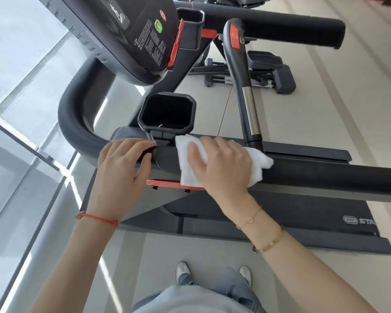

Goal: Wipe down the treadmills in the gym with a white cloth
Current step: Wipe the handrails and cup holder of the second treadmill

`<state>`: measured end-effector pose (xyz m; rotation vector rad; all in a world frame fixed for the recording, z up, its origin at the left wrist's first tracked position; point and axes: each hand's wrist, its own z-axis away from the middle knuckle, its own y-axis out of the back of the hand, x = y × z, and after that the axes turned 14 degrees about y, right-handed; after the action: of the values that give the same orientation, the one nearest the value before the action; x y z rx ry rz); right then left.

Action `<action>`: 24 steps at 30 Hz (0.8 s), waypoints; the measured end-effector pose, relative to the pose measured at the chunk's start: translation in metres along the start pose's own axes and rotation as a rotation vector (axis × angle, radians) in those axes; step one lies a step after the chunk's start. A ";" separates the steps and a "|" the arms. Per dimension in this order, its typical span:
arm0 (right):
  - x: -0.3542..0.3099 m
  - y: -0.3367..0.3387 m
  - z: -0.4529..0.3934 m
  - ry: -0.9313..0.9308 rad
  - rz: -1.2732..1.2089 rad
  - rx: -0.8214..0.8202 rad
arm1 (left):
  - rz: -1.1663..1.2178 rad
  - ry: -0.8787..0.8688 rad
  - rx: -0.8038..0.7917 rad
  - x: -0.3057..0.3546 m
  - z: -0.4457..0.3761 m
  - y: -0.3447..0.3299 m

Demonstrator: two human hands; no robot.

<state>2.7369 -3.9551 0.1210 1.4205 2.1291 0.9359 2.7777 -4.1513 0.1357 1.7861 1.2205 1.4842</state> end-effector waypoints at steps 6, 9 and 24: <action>-0.035 -0.014 0.002 0.238 -0.076 0.132 | -0.003 0.001 -0.010 0.000 0.000 0.003; -0.013 -0.010 0.015 0.328 -0.063 0.149 | -0.004 0.007 -0.010 0.003 0.001 0.002; 0.123 0.043 0.070 0.045 0.095 0.090 | 0.059 -0.082 -0.131 0.085 0.007 -0.037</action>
<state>2.7616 -3.8098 0.1075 1.5708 2.1778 0.9252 2.7728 -4.0596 0.1449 1.7900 1.0148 1.4724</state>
